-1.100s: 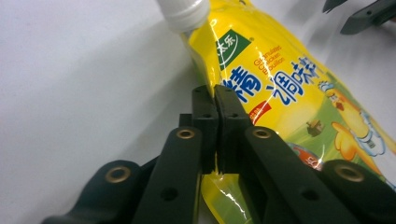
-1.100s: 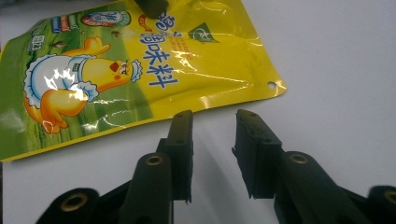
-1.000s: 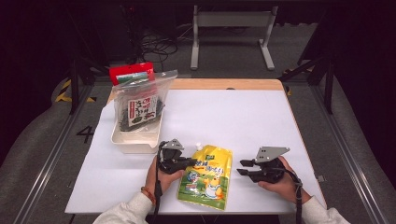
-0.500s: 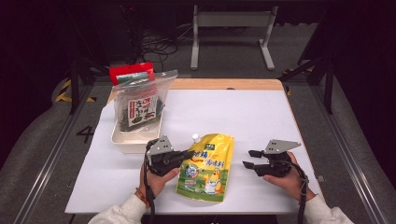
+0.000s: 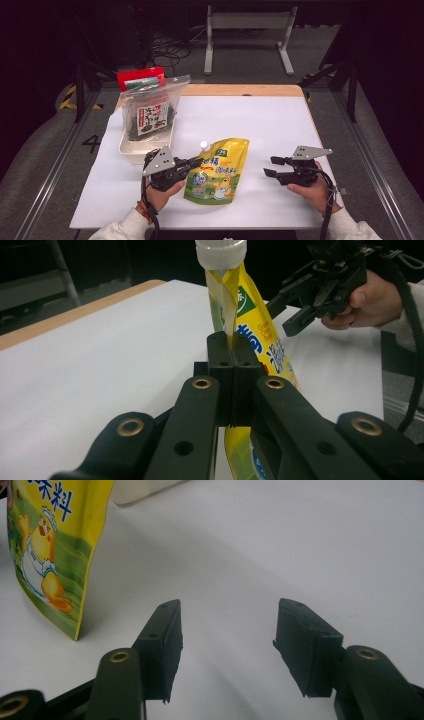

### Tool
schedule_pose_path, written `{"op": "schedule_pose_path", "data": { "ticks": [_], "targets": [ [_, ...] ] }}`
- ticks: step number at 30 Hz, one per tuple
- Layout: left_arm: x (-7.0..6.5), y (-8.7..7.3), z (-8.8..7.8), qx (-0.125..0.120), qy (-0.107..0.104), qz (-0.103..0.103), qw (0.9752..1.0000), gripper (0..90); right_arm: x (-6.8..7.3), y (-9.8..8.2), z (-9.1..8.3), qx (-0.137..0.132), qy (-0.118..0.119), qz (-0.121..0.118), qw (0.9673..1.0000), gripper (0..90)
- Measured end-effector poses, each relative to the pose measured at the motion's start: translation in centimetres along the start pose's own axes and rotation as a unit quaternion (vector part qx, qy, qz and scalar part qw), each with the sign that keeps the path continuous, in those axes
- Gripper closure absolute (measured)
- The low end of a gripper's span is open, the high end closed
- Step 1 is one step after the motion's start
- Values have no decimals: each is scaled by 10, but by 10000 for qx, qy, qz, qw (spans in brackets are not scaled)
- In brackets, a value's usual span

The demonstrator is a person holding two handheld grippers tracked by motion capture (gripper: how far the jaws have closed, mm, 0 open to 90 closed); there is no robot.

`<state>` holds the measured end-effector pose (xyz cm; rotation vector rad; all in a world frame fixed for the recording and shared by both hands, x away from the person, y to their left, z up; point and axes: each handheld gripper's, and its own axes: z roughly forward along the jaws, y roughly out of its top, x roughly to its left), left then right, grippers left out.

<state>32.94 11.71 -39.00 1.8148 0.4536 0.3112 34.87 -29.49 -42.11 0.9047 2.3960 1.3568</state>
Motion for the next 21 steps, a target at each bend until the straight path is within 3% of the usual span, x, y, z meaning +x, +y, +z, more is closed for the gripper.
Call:
{"op": "schedule_pose_path", "data": {
  "ticks": [15,21],
  "targets": [
    [0,7,-11,-220,-148,129,9996,900,2,1,3,46,-26,-42,10000,421],
    [3,13,-17,-262,-110,230,9993,900,1,0,1,46,-77,-3,10000,412]
  ]
}}
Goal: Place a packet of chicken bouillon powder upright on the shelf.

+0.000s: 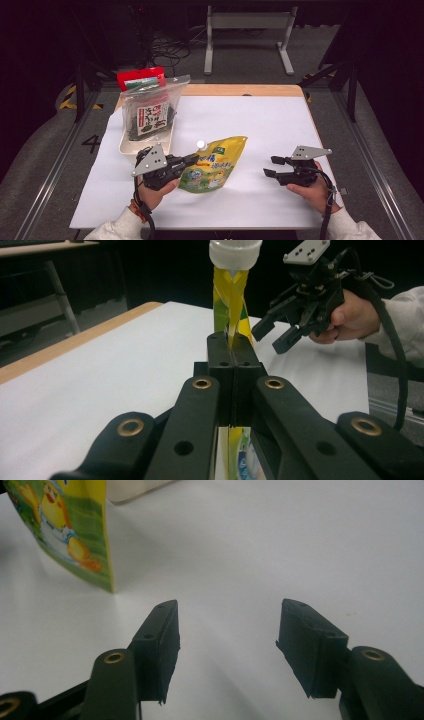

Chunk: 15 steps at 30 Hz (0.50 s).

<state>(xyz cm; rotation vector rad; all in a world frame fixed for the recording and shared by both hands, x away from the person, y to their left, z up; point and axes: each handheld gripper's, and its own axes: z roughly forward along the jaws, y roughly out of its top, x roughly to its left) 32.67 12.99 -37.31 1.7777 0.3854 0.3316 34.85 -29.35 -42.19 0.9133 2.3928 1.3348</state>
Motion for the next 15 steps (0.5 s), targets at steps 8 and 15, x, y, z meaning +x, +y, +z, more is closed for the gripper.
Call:
{"op": "schedule_pose_path", "data": {
  "ticks": [8,15],
  "targets": [
    [6,4,1,-20,31,47,10000,900,2,-3,1,67,24,-41,10000,411],
    [11,10,-6,-137,62,100,9998,900,2,-4,-4,8,-1,-5,10000,409]
  ]
}}
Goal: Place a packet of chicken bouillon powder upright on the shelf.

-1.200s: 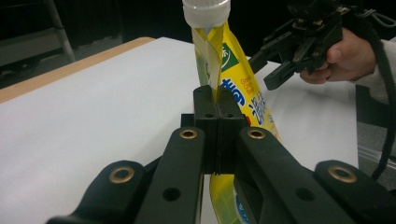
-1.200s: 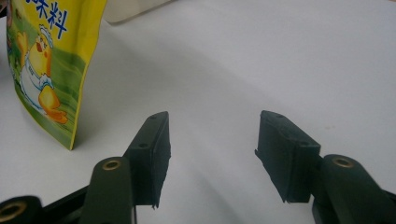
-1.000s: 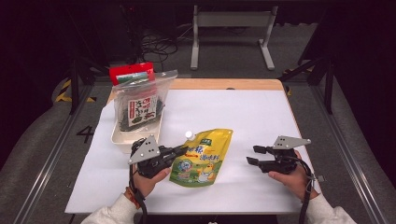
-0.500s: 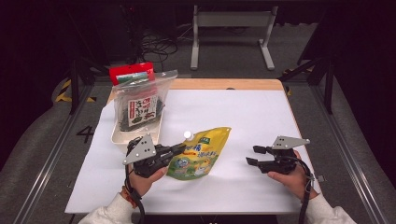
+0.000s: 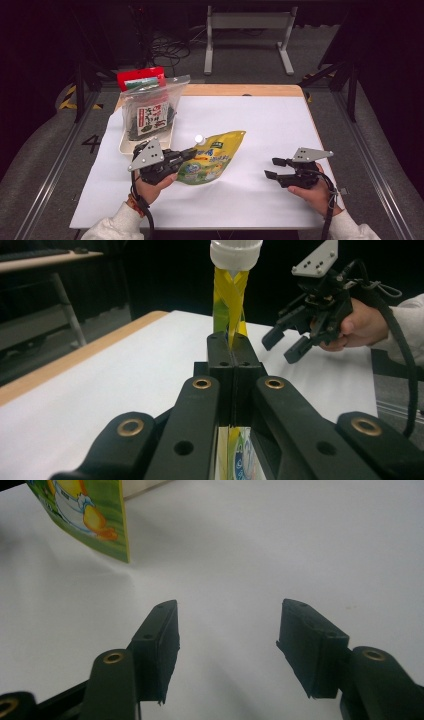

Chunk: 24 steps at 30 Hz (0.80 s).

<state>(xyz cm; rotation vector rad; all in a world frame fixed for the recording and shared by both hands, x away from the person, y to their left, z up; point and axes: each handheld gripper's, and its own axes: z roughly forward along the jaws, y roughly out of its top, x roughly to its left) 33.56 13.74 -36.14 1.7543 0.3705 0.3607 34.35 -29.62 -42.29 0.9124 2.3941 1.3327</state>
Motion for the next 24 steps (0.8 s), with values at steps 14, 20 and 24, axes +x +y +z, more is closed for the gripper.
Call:
{"op": "schedule_pose_path", "data": {
  "ticks": [14,20,24],
  "targets": [
    [44,18,-51,-530,471,96,9974,900,0,-2,5,73,10,46,10000,405],
    [66,24,-70,-606,671,166,9958,900,1,-3,10,172,25,61,9998,401],
    [77,21,-79,-701,758,126,9946,900,2,-4,12,195,38,72,9998,400]
  ]
}}
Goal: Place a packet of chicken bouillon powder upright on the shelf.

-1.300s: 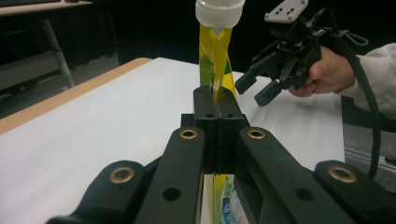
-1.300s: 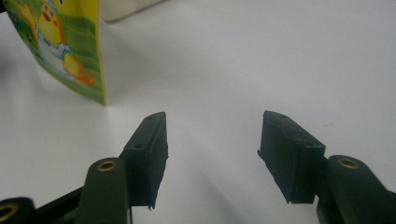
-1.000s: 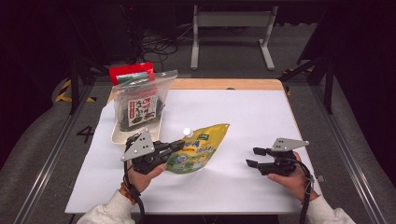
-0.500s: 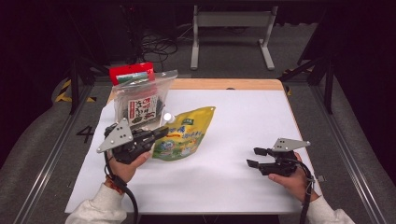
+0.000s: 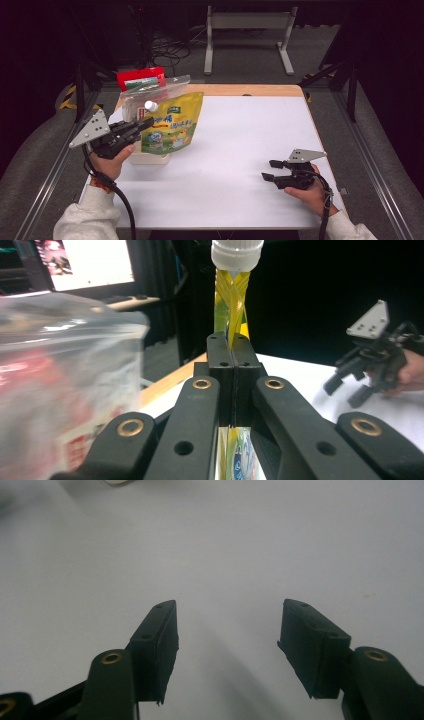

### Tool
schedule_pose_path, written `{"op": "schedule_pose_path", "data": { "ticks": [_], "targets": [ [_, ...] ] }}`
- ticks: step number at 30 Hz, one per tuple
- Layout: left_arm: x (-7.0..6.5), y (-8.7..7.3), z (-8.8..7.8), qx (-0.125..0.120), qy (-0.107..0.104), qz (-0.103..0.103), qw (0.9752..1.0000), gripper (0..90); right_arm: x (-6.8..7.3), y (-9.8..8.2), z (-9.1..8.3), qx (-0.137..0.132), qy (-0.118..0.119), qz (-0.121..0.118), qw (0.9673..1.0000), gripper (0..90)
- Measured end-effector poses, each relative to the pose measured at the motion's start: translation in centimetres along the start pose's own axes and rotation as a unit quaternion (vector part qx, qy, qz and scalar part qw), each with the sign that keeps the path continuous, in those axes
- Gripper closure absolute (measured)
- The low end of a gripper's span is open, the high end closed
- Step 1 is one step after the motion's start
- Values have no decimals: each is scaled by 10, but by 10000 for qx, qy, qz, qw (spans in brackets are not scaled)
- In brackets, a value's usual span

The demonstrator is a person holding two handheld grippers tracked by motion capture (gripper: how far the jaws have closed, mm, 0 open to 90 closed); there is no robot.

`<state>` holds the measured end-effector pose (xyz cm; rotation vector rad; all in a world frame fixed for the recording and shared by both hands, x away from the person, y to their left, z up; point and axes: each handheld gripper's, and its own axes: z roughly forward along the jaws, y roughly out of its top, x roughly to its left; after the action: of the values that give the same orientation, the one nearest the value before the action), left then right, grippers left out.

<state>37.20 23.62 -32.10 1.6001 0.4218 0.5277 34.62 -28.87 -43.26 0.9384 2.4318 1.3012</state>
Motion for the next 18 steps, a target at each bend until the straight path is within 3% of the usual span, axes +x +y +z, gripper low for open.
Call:
{"op": "schedule_pose_path", "data": {
  "ticks": [4,5,11,18],
  "targets": [
    [15,-8,-9,-56,12,-140,9999,900,1,0,2,30,24,13,10000,398],
    [19,-11,-11,-15,120,-159,9998,900,1,-1,2,39,29,12,10000,397],
    [38,-23,-25,-142,289,-291,9991,900,2,-2,5,108,43,23,9999,394],
    [50,-36,-36,-282,169,-470,9984,900,3,-2,7,141,50,29,9999,393]
  ]
}}
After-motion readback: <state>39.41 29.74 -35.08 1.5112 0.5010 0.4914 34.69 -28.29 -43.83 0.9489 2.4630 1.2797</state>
